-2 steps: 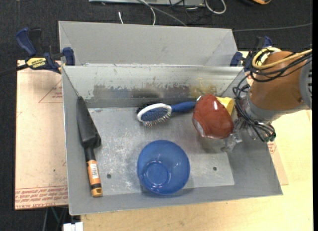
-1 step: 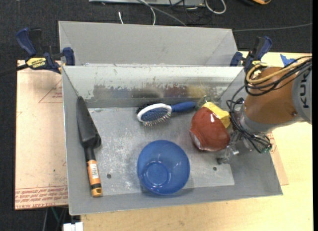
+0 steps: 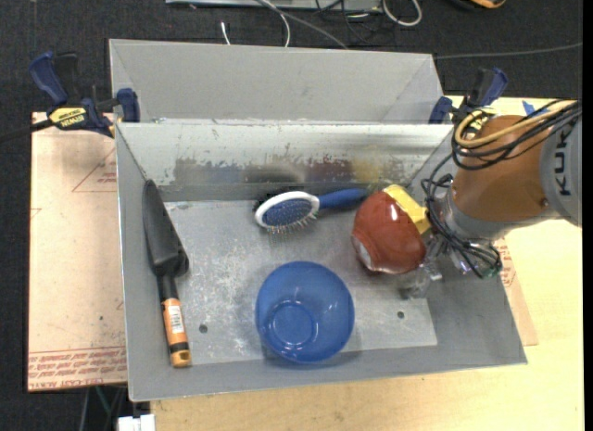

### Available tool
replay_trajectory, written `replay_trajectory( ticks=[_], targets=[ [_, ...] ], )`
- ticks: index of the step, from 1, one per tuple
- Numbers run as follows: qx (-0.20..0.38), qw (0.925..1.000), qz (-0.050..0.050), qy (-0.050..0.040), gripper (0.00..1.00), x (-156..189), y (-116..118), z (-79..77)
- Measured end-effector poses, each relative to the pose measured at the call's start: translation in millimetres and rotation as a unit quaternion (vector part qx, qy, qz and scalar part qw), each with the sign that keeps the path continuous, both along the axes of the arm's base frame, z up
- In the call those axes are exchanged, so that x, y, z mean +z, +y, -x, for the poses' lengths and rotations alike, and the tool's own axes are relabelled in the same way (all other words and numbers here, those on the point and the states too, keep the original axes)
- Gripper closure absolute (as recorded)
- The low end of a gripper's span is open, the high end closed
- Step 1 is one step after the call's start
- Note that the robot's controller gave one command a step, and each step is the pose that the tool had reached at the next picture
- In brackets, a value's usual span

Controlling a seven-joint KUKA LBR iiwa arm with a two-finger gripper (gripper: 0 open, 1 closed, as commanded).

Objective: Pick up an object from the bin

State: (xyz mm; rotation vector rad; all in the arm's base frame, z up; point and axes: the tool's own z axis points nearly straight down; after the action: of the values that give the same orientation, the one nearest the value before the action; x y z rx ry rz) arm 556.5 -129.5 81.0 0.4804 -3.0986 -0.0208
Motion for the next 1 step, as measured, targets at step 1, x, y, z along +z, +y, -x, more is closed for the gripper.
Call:
replay_trajectory(
  ticks=[1],
  targets=[
    [0.16, 0.987, -0.001, -0.0062, 1.0, -5.2, 21.3, -1.9]
  ],
)
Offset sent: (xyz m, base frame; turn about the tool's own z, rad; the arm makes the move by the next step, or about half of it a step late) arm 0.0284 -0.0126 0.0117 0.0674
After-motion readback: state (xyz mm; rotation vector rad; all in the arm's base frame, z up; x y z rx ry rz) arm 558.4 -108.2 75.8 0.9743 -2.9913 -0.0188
